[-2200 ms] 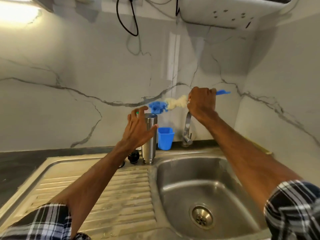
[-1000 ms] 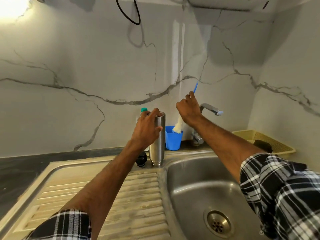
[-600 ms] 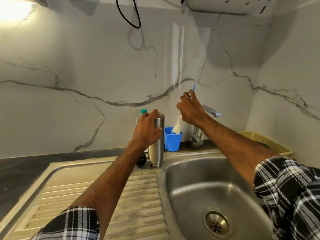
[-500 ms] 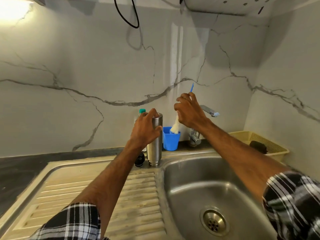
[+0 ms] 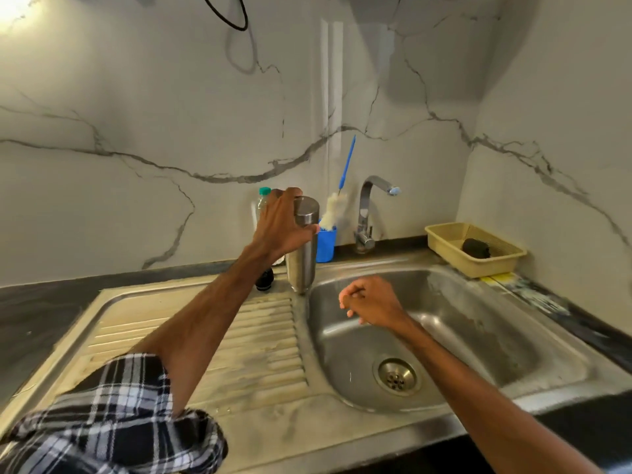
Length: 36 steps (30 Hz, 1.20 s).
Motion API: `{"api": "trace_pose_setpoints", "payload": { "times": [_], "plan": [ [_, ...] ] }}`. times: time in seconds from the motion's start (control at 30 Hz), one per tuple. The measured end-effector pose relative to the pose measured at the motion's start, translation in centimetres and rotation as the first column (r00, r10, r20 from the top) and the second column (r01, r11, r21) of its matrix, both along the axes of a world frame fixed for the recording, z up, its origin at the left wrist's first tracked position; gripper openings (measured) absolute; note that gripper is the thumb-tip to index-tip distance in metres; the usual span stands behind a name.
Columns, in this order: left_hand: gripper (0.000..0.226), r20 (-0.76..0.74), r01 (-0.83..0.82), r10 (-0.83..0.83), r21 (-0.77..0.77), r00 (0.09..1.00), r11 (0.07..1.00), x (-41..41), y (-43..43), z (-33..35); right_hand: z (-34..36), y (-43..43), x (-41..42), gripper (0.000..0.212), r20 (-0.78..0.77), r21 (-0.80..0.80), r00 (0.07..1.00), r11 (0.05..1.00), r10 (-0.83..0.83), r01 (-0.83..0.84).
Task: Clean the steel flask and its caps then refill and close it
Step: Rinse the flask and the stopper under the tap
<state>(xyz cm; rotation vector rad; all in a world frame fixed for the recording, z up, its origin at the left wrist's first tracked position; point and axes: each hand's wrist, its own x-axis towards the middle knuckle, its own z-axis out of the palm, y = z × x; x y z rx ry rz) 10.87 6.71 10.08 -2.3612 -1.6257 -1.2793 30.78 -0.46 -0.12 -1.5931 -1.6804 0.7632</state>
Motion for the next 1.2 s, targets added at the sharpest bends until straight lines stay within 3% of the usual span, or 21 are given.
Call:
{"api": "trace_pose_setpoints", "payload": {
  "times": [0.03, 0.1, 0.2, 0.23, 0.3, 0.37, 0.43, 0.57, 0.73, 0.87, 1.0, 1.07, 1.2],
  "plan": [
    [0.079, 0.029, 0.017, -0.018, 0.015, 0.999, 1.0, 0.2, -0.9, 0.2, -0.1, -0.7, 0.0, 0.027, -0.17, -0.118, 0.985, 0.993, -0.014, -0.007],
    [0.079, 0.089, 0.068, -0.073, 0.06, 0.993, 0.996, 0.9, -3.0, 0.6, 0.4, -1.8, 0.3, 0.063, -0.509, -0.348, 0.86, 0.925, -0.051, -0.151],
    [0.077, 0.147, 0.182, -0.198, 0.116, 0.969, 0.976, 2.1, -6.1, 0.2, 1.1, -2.1, 1.4, 0.096, -0.876, -0.38, 0.455, 0.81, -0.16, -0.447],
    [0.077, 0.166, 0.219, -0.236, 0.119, 0.957, 0.969, 2.5, -6.9, -0.3, 1.4, -2.2, 1.8, 0.098, -0.93, -0.333, 0.31, 0.808, -0.197, -0.487],
    [0.079, 0.178, 0.277, -0.297, 0.13, 0.938, 0.952, 2.8, -7.9, -1.5, 1.9, -2.0, 2.2, 0.095, -0.963, -0.268, 0.115, 0.832, -0.243, -0.486],
    [0.079, 0.15, 0.326, -0.346, 0.14, 0.926, 0.935, 2.7, -8.5, -2.8, 1.9, -1.7, 2.3, 0.083, -0.959, -0.256, -0.009, 0.875, -0.284, -0.41],
    [0.079, 0.107, 0.365, -0.379, 0.13, 0.919, 0.922, 2.6, -9.0, -4.0, 1.8, -1.1, 2.4, 0.068, -0.952, -0.265, -0.075, 0.92, -0.298, -0.29],
    [0.077, -0.011, 0.395, -0.395, 0.076, 0.919, 0.916, 2.5, -9.1, -7.0, 2.3, 0.2, 3.5, 0.049, -0.971, -0.241, 0.048, 0.959, -0.236, -0.147],
    [0.081, -0.121, 0.316, -0.329, -0.115, 0.937, 0.942, 2.7, -7.3, -9.6, 1.9, 3.2, 5.2, 0.057, -0.953, -0.205, 0.246, 0.975, -0.179, -0.086],
    [0.064, -0.131, 0.239, -0.304, -0.366, 0.944, 0.9, 3.7, -4.1, -10.8, 0.5, 5.1, 5.6, 0.069, -0.838, -0.151, 0.508, 0.98, -0.197, 0.13],
    [0.039, -0.122, 0.183, -0.237, -0.346, 0.964, 0.92, 5.8, 0.5, -11.2, -2.0, 7.2, 6.0, 0.09, -0.573, -0.023, 0.783, 0.96, -0.242, 0.279],
    [0.035, -0.059, 0.163, -0.193, -0.331, 0.98, 0.929, 7.3, 2.9, -10.6, -2.9, 8.0, 5.9, 0.094, -0.477, 0.031, 0.84, 0.95, -0.258, 0.31],
    [0.023, 0.008, 0.131, -0.135, -0.29, 0.991, 0.948, 10.8, 8.2, -9.3, -4.3, 8.4, 6.4, 0.071, -0.43, 0.111, 0.87, 0.942, -0.242, 0.316]
  ]
}}
